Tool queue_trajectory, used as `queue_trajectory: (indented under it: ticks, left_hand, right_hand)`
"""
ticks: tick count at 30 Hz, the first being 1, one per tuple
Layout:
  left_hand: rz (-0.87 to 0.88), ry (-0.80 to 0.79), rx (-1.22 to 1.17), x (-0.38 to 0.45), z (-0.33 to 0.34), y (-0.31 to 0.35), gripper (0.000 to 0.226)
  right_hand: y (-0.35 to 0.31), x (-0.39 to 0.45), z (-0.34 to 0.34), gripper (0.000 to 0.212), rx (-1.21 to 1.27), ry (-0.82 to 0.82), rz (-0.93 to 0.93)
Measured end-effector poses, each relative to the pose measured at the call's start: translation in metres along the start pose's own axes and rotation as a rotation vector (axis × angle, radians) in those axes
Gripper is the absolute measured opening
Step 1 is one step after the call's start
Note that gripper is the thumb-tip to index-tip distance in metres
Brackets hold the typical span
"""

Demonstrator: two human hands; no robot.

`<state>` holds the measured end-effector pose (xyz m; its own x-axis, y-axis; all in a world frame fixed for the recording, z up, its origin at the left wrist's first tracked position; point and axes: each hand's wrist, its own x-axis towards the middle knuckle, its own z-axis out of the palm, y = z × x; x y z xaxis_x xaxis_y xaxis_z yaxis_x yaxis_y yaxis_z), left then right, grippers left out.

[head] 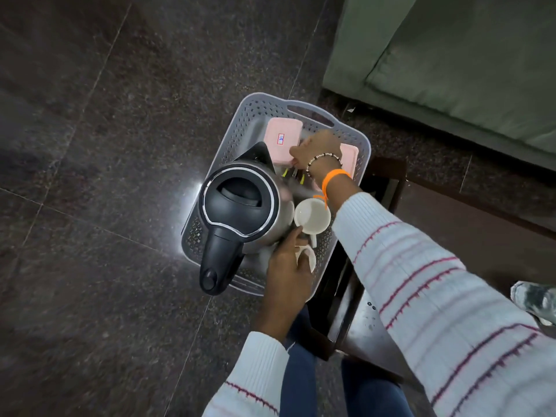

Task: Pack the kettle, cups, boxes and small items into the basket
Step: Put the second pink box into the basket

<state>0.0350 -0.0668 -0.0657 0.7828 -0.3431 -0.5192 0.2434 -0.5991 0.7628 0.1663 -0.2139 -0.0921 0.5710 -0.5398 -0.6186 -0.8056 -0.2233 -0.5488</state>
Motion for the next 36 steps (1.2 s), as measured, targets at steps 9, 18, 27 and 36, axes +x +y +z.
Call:
queue_trajectory:
  ticks: [9, 18, 27, 36]
  left_hand:
    - [-0.047, 0.004, -0.072, -0.005, -0.006, -0.006, 0.045]
    - [-0.030, 0.065, -0.179, -0.009, 0.008, 0.014, 0.029]
    - [-0.033, -0.060, -0.084, -0.052, 0.074, 0.019, 0.016]
    - [-0.014, -0.393, 0.147, -0.124, 0.208, 0.016, 0.019]
  right_hand:
    - [-0.004, -0.001, 0.015, 0.035, -0.182, -0.014, -0.010]
    - [0.052, -0.079, -0.029, 0.016, 0.385, 0.019, -0.030]
    - [0.175, -0.159, -0.087, 0.013, 0.513, 0.063, 0.011]
    - [0.327, -0.218, -0.149, 0.015, 0.636, 0.222, 0.180]
